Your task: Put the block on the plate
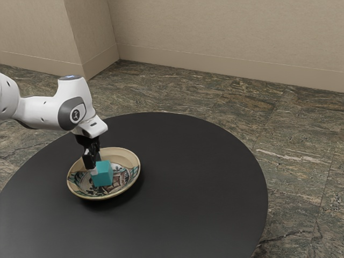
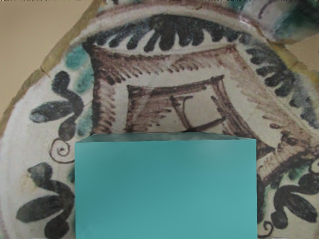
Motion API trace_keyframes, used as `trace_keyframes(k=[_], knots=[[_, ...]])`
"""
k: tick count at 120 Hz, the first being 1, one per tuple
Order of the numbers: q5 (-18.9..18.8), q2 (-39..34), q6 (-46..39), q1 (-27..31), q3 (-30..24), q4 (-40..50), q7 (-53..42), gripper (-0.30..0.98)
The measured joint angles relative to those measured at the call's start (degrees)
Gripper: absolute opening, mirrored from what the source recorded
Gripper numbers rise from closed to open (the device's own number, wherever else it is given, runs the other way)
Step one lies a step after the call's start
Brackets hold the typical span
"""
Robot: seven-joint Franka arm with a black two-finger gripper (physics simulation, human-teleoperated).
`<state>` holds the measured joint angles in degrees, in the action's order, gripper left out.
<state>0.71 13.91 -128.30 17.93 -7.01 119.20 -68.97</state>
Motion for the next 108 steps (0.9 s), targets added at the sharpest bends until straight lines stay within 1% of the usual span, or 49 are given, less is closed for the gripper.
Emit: trace_keyframes(k=[16,37,75,91,108], knots=[[0.0,-0.57,0.06,0.01,-0.02,0.05,0.15,0.63],[0.0,-1.26,0.36,0.01,-0.02,0.09,0.38,0.66],[-0.03,-4.31,1.85,0.02,-0.06,0.04,1.06,0.68],[-0.01,-7.15,3.42,0.07,0.29,-0.26,1.33,0.68],[0.0,-8.59,5.19,0.05,0.67,-2.15,1.64,0.68]])
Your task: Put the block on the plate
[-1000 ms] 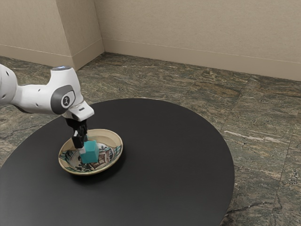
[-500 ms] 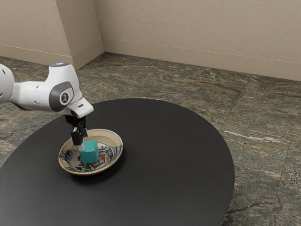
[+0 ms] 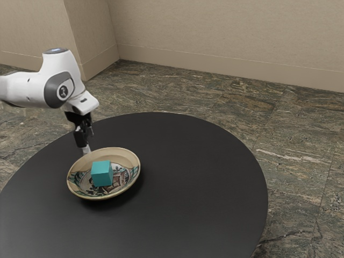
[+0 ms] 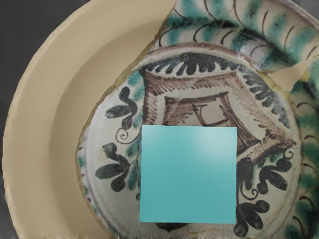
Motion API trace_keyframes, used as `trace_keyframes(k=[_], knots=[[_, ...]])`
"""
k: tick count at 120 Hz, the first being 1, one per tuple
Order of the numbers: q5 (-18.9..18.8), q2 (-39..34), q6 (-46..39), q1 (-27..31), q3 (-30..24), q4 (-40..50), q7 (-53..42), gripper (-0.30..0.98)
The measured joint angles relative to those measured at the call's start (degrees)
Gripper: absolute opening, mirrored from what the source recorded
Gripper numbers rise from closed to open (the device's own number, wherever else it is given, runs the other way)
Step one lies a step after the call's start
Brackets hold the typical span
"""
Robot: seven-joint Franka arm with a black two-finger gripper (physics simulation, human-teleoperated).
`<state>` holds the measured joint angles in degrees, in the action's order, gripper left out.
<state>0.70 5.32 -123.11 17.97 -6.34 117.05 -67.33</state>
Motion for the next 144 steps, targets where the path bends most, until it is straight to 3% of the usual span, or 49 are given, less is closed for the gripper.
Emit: trace_keyframes(k=[47,79,121,144], knots=[[-0.24,-3.21,7.77,-0.2,2.49,-6.26,1.33,0.69],[-3.24,-3.05,14.38,-0.97,2.7,-15.55,5.54,0.69],[-4.79,-2.57,23.85,-16.36,12.89,-25.1,17.53,0.69],[-4.5,-2.59,28.14,-19.84,16.83,-26.96,28.32,0.69]])
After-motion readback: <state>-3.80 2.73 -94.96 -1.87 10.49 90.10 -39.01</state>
